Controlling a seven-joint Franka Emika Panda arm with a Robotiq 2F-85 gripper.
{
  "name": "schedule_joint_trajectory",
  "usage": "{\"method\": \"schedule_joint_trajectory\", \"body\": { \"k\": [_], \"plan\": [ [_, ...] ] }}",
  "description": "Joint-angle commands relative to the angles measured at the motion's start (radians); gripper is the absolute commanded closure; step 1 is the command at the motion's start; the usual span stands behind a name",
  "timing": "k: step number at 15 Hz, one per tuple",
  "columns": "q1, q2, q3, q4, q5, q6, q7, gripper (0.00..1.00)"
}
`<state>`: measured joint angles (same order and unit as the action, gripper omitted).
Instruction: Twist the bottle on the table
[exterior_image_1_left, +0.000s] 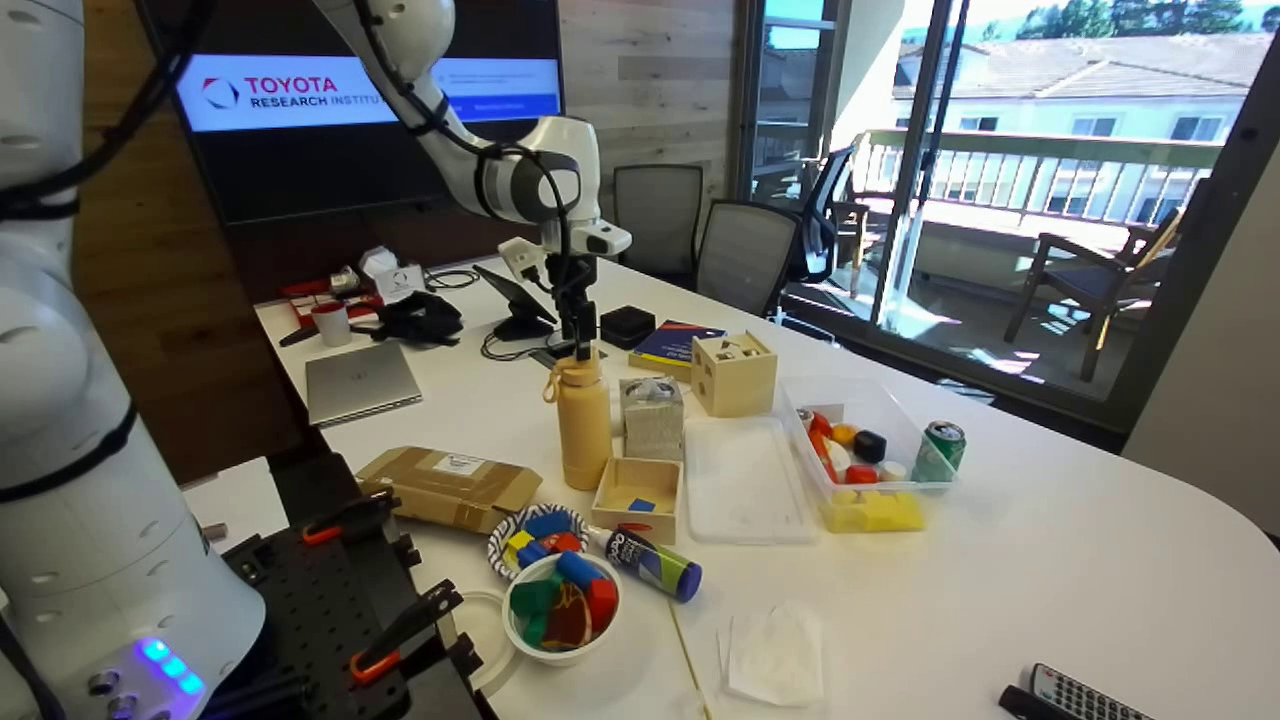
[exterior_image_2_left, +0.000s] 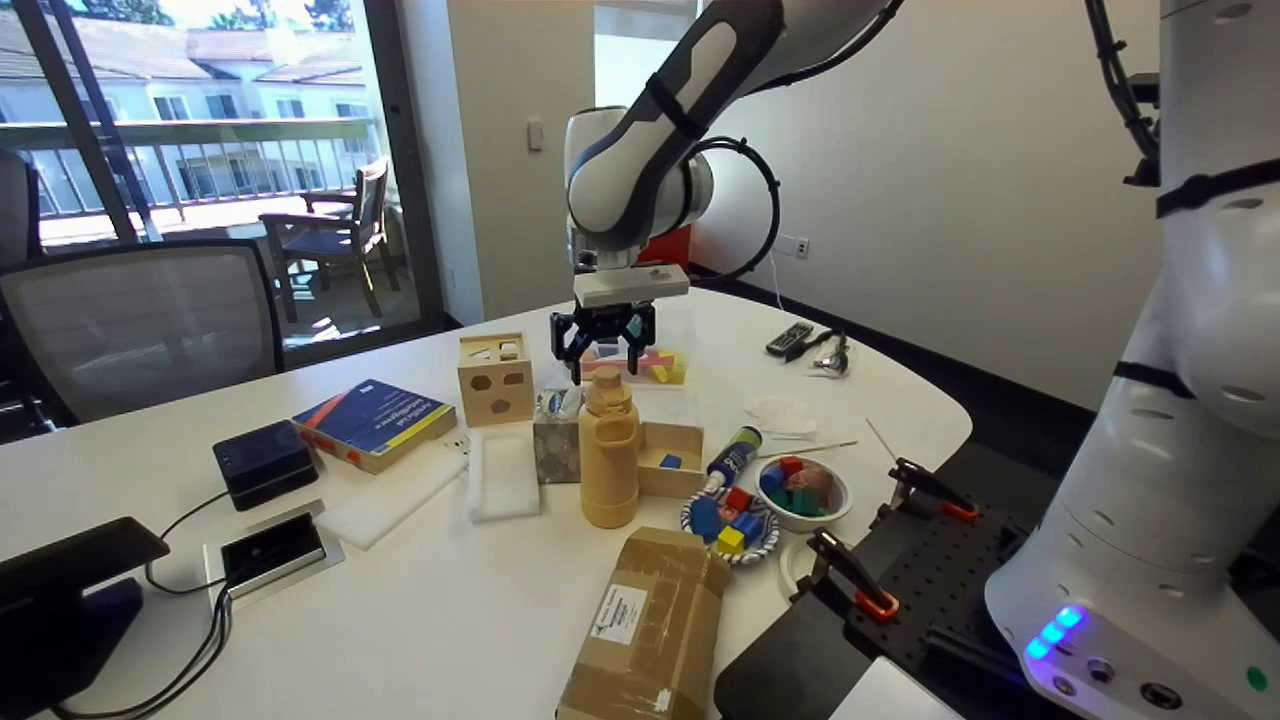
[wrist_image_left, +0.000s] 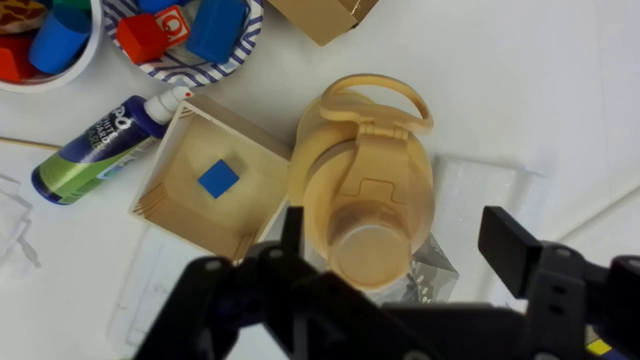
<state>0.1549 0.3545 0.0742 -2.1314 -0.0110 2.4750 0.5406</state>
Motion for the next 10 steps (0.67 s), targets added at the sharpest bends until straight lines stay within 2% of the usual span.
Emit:
{"method": "schedule_joint_trajectory", "body": {
  "k": [1, 6, 10],
  "plan": [
    [0.018, 0.007, -0.025, 0.016, 0.025, 0.018, 0.008, 0.42],
    [0.019, 0.019, -0.045, 0.044, 0.014, 0.008, 0.01, 0.8],
    [0.031, 0.037, -0.054, 0.069, 0.001, -0.017, 0.019, 0.82]
  ]
}}
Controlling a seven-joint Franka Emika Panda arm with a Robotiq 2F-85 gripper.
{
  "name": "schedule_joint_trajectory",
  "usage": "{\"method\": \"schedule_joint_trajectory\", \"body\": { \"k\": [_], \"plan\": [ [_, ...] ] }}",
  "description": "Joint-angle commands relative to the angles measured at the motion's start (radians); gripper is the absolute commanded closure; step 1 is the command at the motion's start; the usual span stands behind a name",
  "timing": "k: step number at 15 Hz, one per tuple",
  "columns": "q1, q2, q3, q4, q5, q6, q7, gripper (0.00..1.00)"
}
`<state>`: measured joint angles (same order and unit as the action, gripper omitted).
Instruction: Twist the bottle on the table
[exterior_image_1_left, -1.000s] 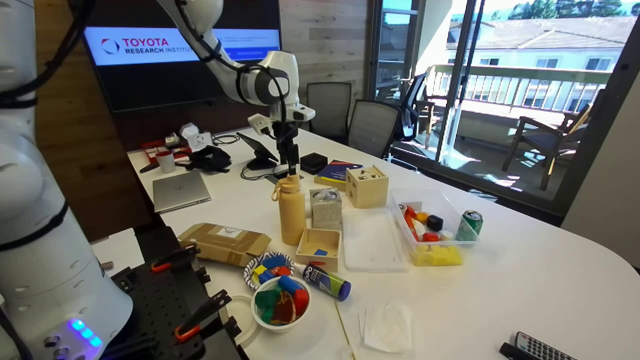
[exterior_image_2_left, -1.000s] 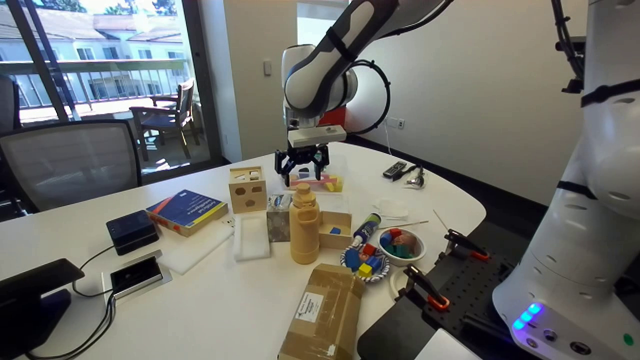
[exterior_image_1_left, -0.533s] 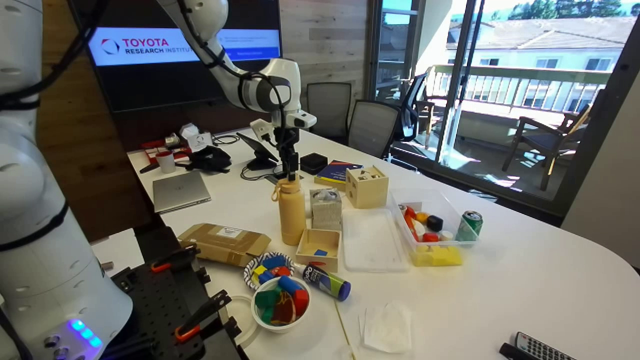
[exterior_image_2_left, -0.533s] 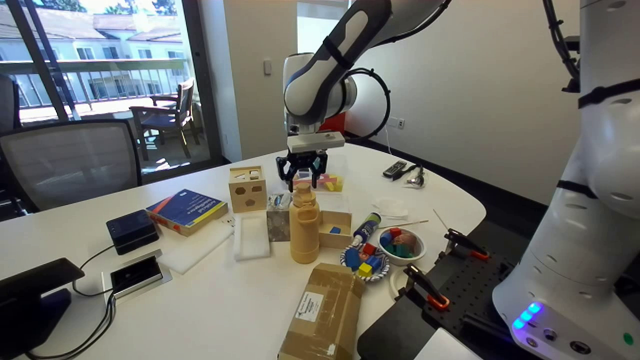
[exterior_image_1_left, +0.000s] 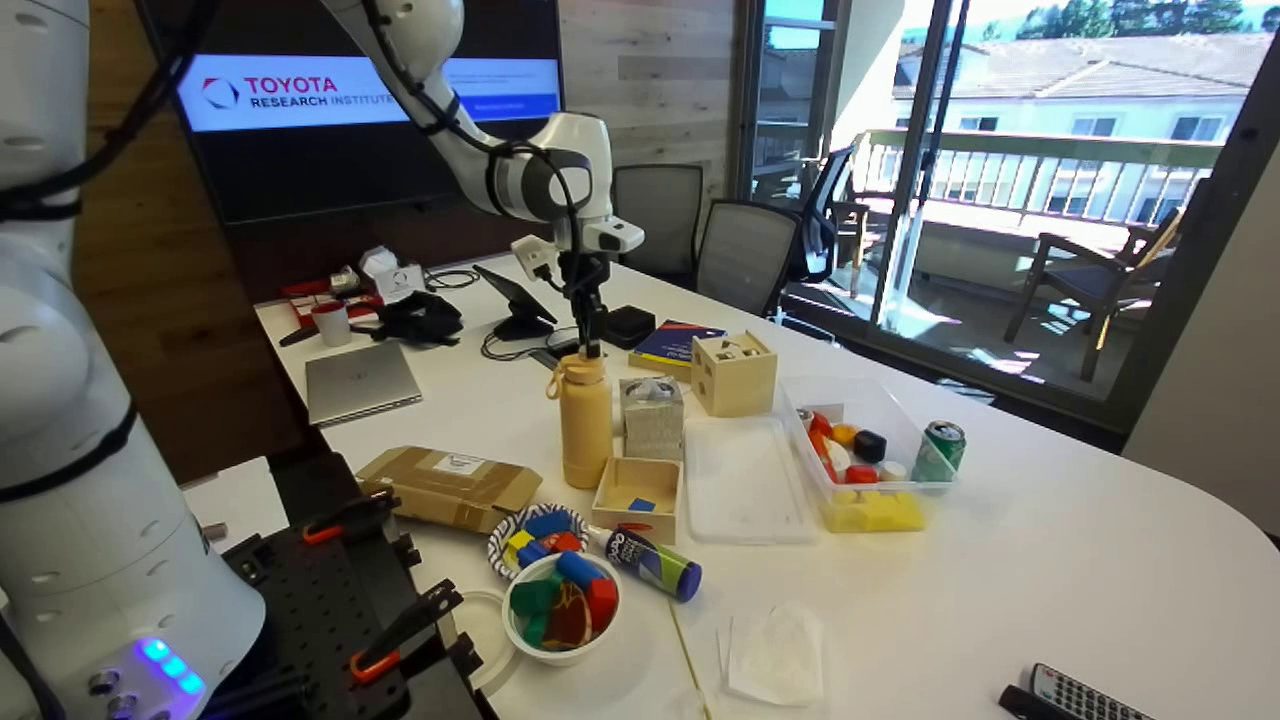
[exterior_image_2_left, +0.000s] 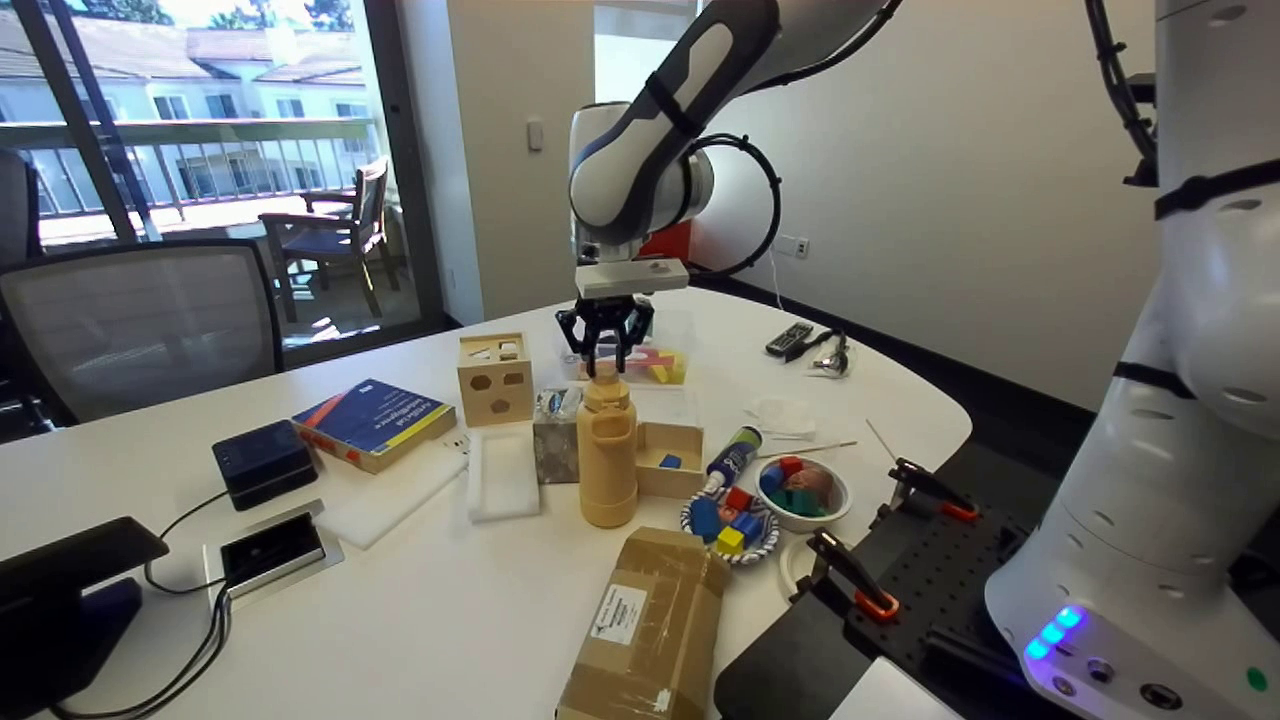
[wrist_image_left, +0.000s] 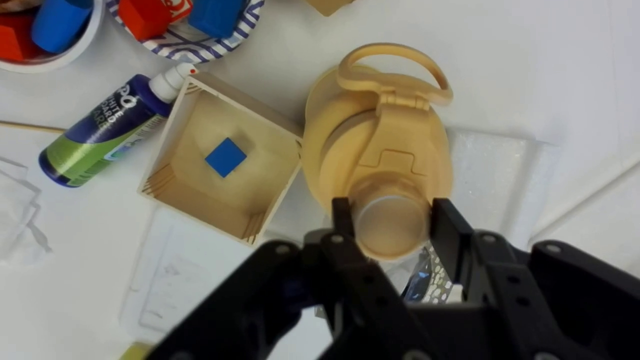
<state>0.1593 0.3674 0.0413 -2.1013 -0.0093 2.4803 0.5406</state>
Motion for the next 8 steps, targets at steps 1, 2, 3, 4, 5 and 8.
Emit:
{"method": "schedule_joint_trajectory", "body": {
  "k": [1, 2, 3, 4, 5, 8],
  "plan": [
    [0.029, 0.024, -0.022, 0.041, 0.0, -0.032, 0.019, 0.82],
    [0.032, 0.024, -0.022, 0.045, 0.003, -0.045, 0.019, 0.82],
    [0.037, 0.026, -0.02, 0.052, 0.007, -0.065, 0.028, 0.82],
    [0.042, 0.029, -0.02, 0.057, 0.007, -0.081, 0.037, 0.82],
    [0.051, 0.032, -0.025, 0.061, 0.002, -0.091, 0.062, 0.82],
    [0.062, 0.04, -0.029, 0.067, 0.007, -0.109, 0.137, 0.82]
  ]
}}
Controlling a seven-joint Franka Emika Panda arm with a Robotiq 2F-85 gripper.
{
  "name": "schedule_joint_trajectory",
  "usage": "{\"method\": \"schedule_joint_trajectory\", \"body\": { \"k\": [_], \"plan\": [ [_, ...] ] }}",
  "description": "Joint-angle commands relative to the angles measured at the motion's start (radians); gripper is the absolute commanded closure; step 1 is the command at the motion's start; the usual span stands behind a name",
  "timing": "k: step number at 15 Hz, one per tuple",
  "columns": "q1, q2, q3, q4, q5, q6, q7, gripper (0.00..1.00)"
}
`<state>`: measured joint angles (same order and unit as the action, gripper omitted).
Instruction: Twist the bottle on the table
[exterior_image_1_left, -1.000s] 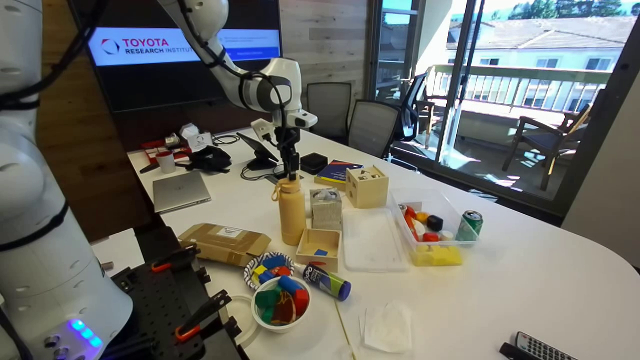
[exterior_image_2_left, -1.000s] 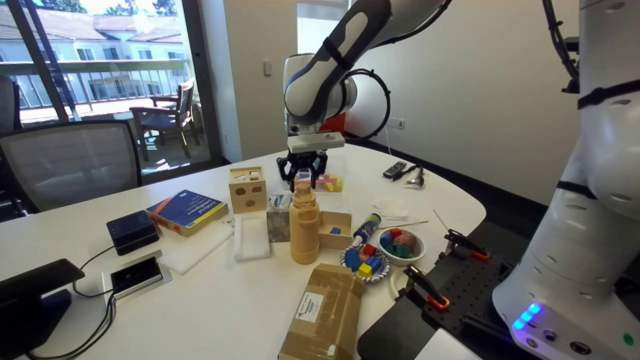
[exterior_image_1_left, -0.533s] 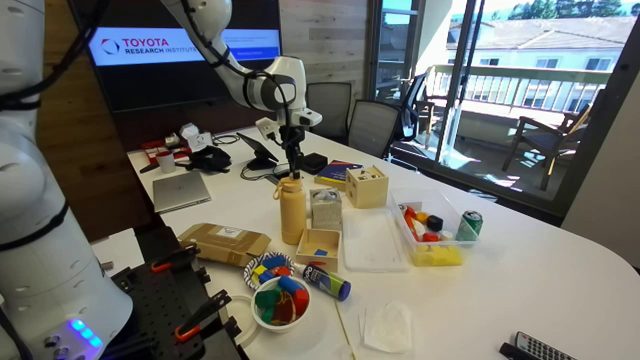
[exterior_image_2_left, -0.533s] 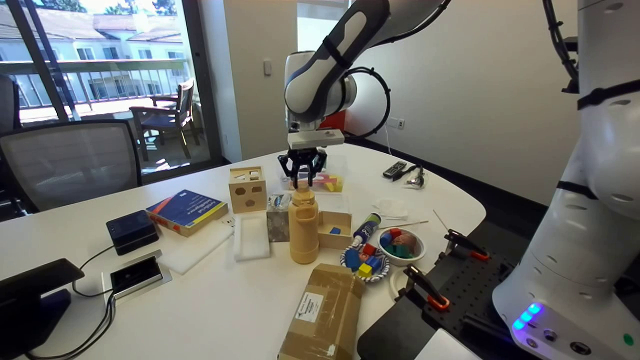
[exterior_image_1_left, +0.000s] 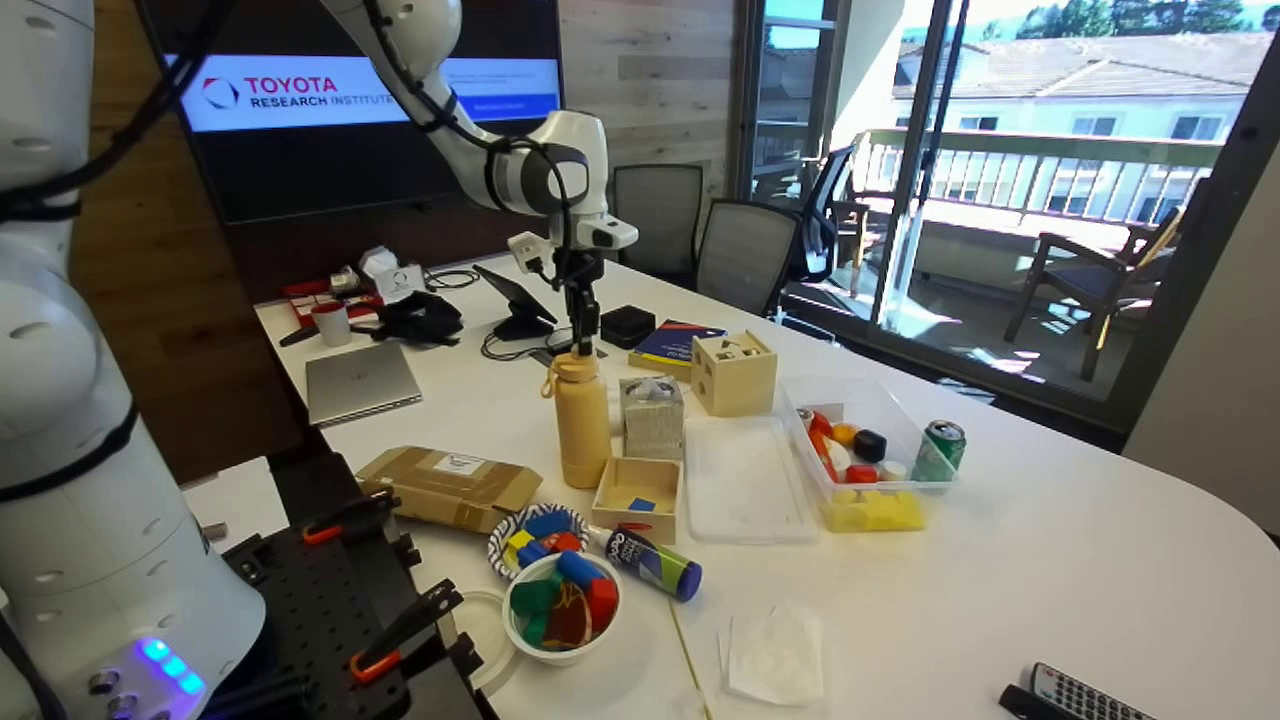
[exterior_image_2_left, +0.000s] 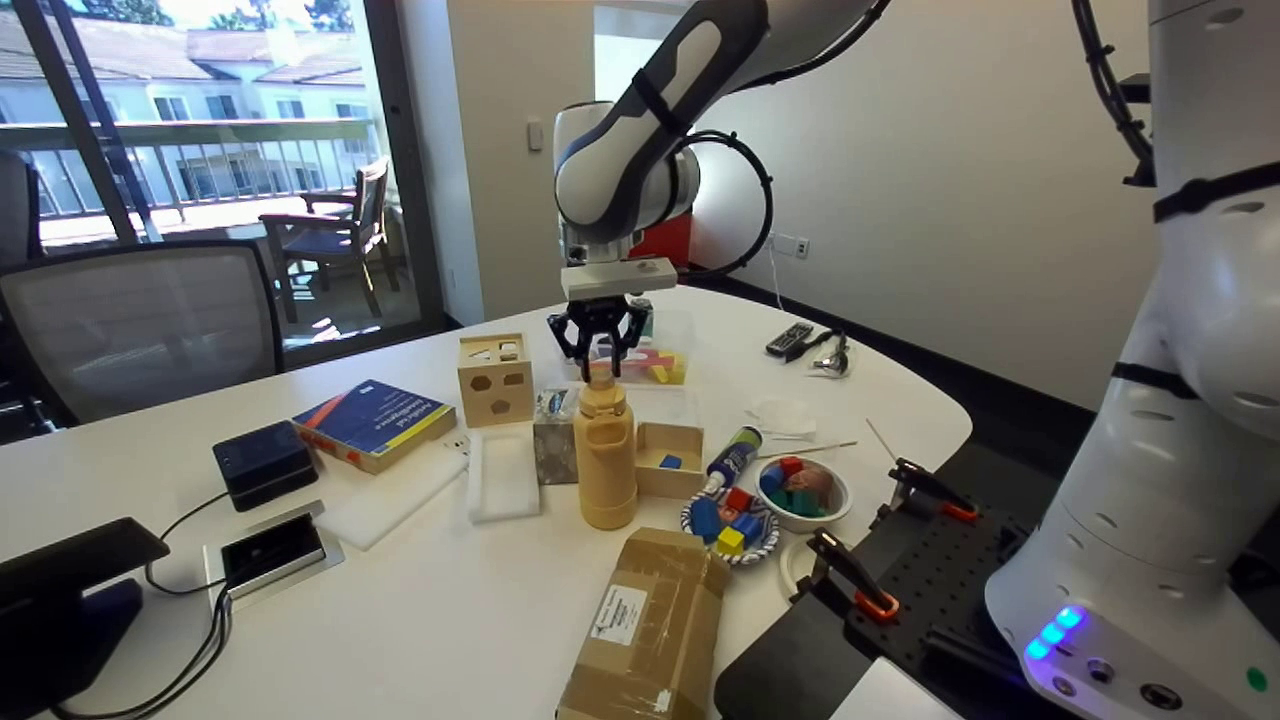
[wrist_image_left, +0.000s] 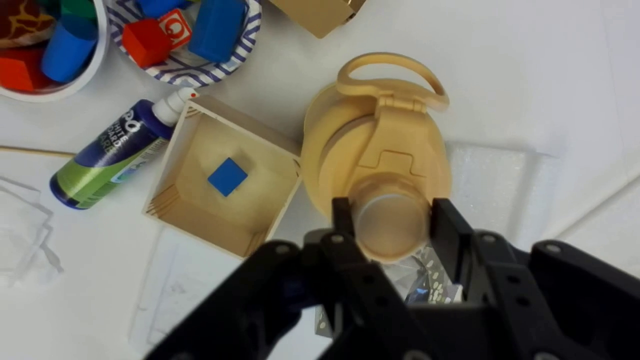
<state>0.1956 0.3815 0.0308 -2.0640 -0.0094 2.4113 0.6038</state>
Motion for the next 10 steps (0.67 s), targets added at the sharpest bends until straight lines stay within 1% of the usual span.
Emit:
{"method": "schedule_joint_trajectory", "body": {
  "k": [1, 4, 10],
  "plan": [
    [0.023, 0.028, -0.017, 0.03, 0.012, -0.041, 0.091, 0.82],
    [0.021, 0.036, -0.026, 0.023, 0.014, -0.019, 0.172, 0.82],
    [0.01, 0.045, -0.023, 0.007, 0.055, -0.015, 0.275, 0.82]
  ]
}}
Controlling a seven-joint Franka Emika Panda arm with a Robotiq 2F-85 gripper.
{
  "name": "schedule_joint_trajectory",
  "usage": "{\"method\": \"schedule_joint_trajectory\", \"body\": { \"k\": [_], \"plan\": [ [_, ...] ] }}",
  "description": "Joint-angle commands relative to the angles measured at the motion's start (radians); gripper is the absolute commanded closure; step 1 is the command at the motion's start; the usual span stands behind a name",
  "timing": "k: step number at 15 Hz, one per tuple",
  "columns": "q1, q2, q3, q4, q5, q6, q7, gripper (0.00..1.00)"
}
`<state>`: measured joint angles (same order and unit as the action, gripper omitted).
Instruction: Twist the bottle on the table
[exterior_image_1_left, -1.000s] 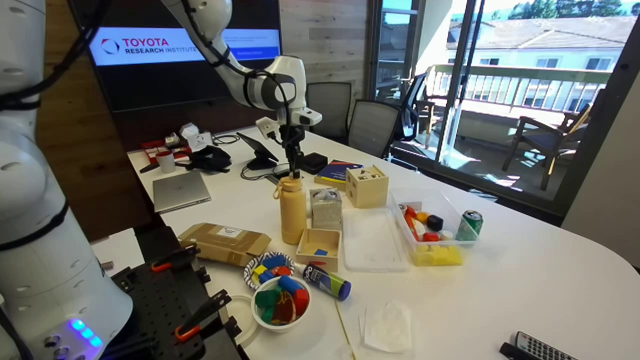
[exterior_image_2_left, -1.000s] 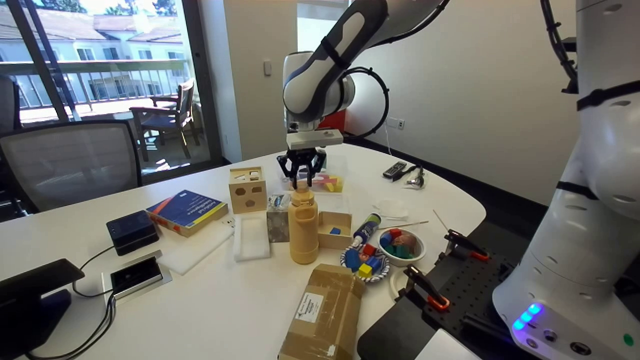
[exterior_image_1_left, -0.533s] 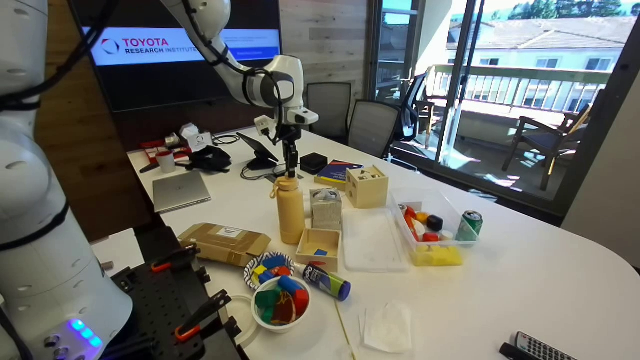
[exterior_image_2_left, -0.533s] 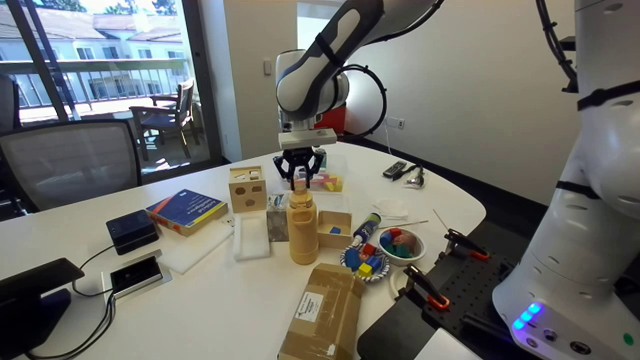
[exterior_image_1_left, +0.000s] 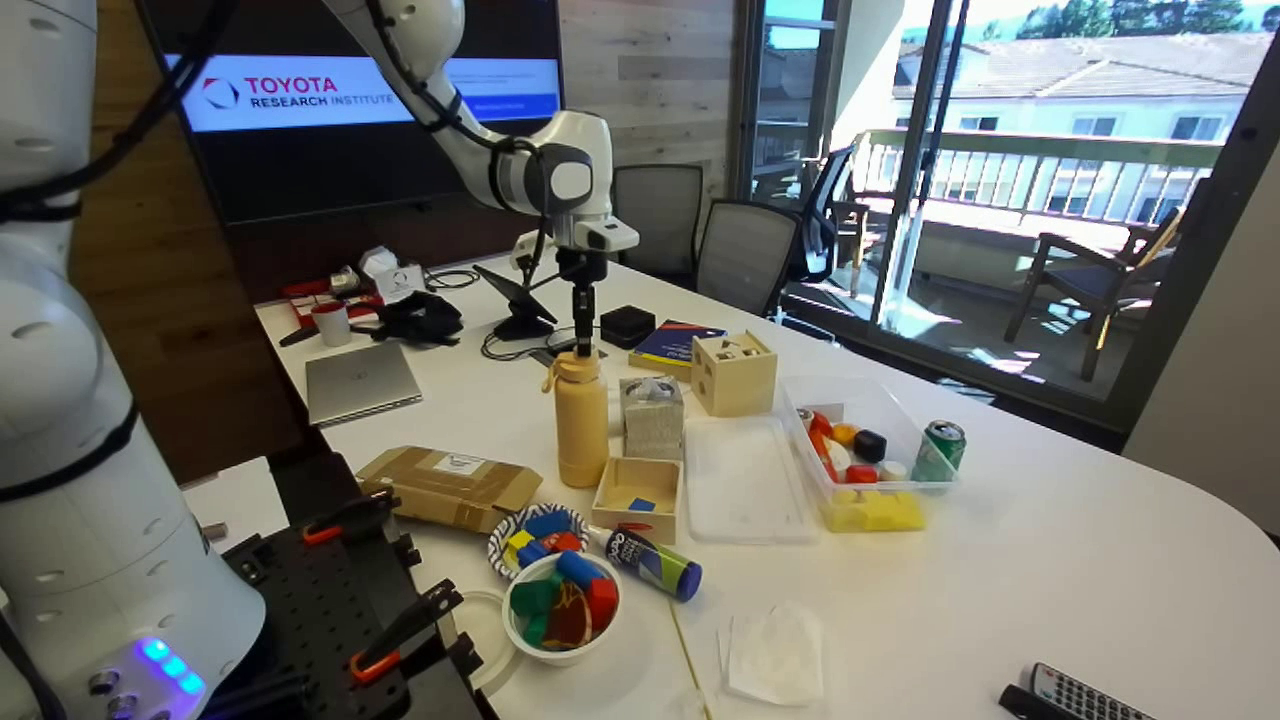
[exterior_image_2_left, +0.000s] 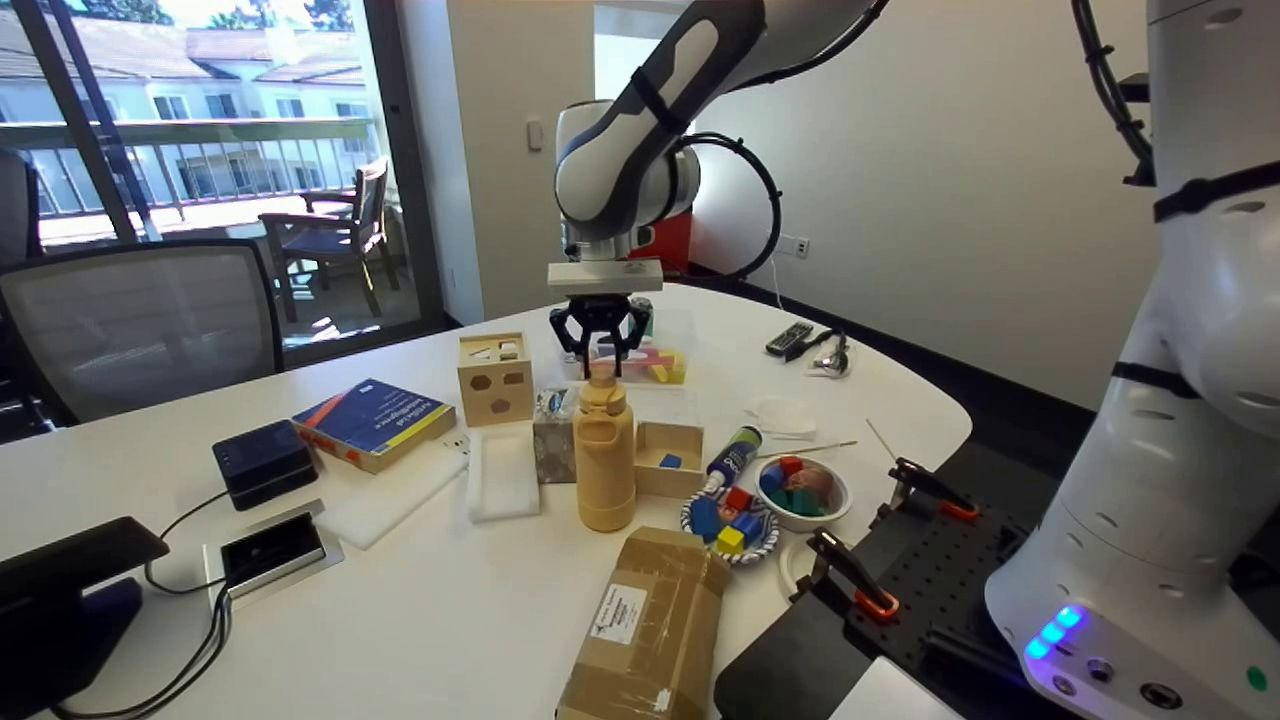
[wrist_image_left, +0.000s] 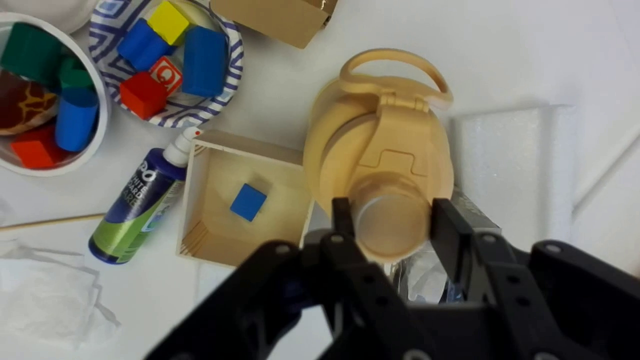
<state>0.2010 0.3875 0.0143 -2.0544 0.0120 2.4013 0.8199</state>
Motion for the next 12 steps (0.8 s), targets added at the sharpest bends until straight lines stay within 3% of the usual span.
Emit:
{"method": "schedule_joint_trajectory", "body": {
  "k": [1, 12],
  "plan": [
    [0.004, 0.036, -0.001, -0.009, 0.05, -0.009, 0.07, 0.82],
    [0.024, 0.078, 0.001, -0.015, 0.075, 0.024, 0.414, 0.82]
  ]
}}
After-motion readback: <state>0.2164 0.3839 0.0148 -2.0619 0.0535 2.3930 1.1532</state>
